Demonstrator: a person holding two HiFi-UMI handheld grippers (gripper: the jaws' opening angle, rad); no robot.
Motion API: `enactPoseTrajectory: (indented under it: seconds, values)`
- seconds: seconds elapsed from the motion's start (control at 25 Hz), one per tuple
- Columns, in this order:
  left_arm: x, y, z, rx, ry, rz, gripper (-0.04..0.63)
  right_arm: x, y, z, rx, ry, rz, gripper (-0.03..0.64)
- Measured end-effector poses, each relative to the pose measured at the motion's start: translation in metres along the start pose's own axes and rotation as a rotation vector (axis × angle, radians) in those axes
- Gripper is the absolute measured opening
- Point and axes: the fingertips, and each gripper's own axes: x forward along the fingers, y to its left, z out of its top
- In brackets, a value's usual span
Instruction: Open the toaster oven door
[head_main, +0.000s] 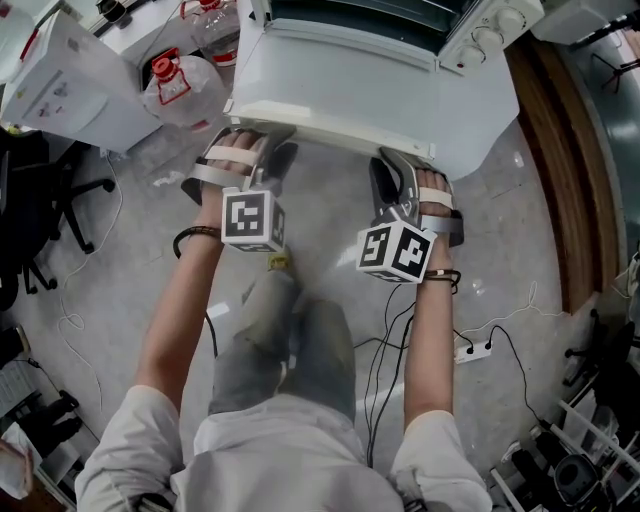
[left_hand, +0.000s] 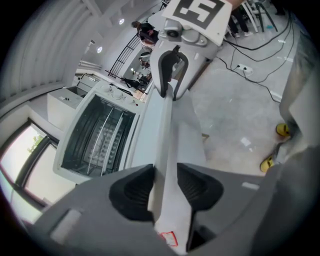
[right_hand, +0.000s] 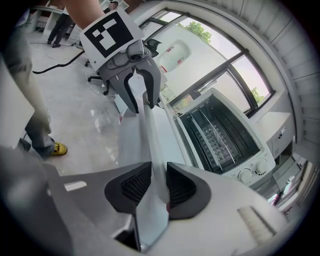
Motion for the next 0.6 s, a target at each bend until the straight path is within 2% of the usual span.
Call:
enactPoseTrajectory:
  seconds: [0.6]
  values:
    - [0.015, -0.016, -0.005, 0.017, -0.010, 0.043, 0.158, 0.012, 0.013, -0.008, 0.031, -0.016, -0.052, 0.081]
